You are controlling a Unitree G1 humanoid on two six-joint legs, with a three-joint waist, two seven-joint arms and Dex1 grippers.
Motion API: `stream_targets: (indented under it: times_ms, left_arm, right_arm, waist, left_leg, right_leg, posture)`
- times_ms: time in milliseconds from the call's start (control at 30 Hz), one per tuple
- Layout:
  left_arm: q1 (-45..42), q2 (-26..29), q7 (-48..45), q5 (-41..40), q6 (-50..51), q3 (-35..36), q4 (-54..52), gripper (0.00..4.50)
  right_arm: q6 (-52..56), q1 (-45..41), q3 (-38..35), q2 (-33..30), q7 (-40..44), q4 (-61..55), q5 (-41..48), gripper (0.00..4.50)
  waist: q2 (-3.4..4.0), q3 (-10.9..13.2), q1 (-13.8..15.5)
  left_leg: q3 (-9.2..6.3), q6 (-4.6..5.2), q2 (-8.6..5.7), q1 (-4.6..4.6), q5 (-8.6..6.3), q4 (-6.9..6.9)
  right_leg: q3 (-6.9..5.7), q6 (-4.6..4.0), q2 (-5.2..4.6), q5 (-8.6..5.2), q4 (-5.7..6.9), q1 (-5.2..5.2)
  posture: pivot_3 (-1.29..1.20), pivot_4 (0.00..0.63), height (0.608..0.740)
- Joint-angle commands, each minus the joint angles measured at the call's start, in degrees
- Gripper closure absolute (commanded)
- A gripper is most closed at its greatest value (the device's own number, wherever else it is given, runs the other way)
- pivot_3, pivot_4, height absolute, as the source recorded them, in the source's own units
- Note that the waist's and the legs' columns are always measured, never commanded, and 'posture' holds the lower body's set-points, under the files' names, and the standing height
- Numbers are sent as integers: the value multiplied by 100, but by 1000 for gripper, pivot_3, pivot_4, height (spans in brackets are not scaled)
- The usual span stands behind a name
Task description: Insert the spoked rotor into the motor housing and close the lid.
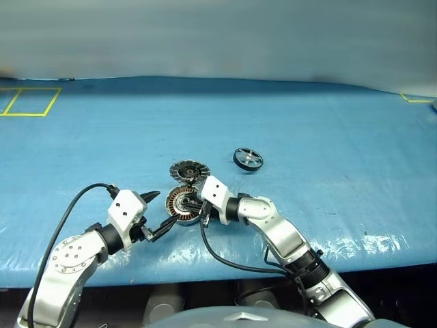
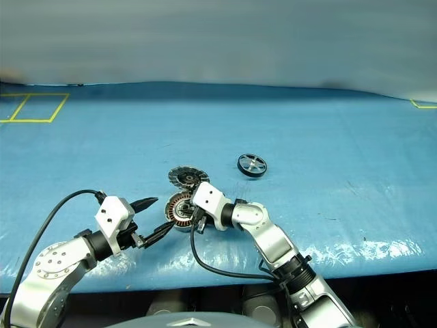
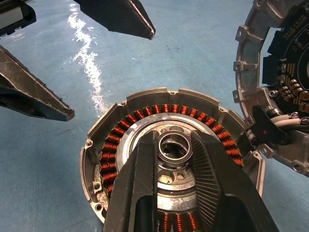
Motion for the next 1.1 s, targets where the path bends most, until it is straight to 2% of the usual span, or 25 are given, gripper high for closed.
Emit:
stream_targets:
  times_ms: [33, 467, 700, 1100]
  left_arm:
    - [2, 37, -18, -1, -97, 114, -88, 402]
    - [-11, 57, -54, 26, -106, 91, -77, 402]
    - [-18, 47, -50, 39, -89, 73, -86, 402]
    - [-19, 40, -79, 28, -74, 67, -77, 402]
  right_arm:
    - [-98, -12, -5, 46, 15, -95, 16, 3837]
    - [-163, 54, 14, 36, 52, -61, 14, 3837]
    - [-162, 50, -13, -6, 0, -123, -24, 1579]
    - [-278, 107, -239, 104, 213, -398, 505, 1579]
  waist:
    - [0, 0, 0]
    - [0, 0, 0]
    - [0, 0, 0]
    - [0, 0, 2]
  left_leg:
    - [0, 0, 0, 0, 0, 0]
    - [0, 0, 0, 3, 0, 2]
    - [0, 0, -1, 2, 0, 2]
    - [0, 0, -1, 2, 0, 2]
  right_leg:
    - [0, 0, 0, 0, 0, 0]
    - [0, 0, 0, 0, 1, 2]
    - [0, 1, 1, 1, 2, 1]
    - [0, 2, 2, 1, 4, 2]
  posture:
    - [0, 150, 740]
    - [0, 150, 740]
    - [0, 150, 740]
    - [0, 150, 740]
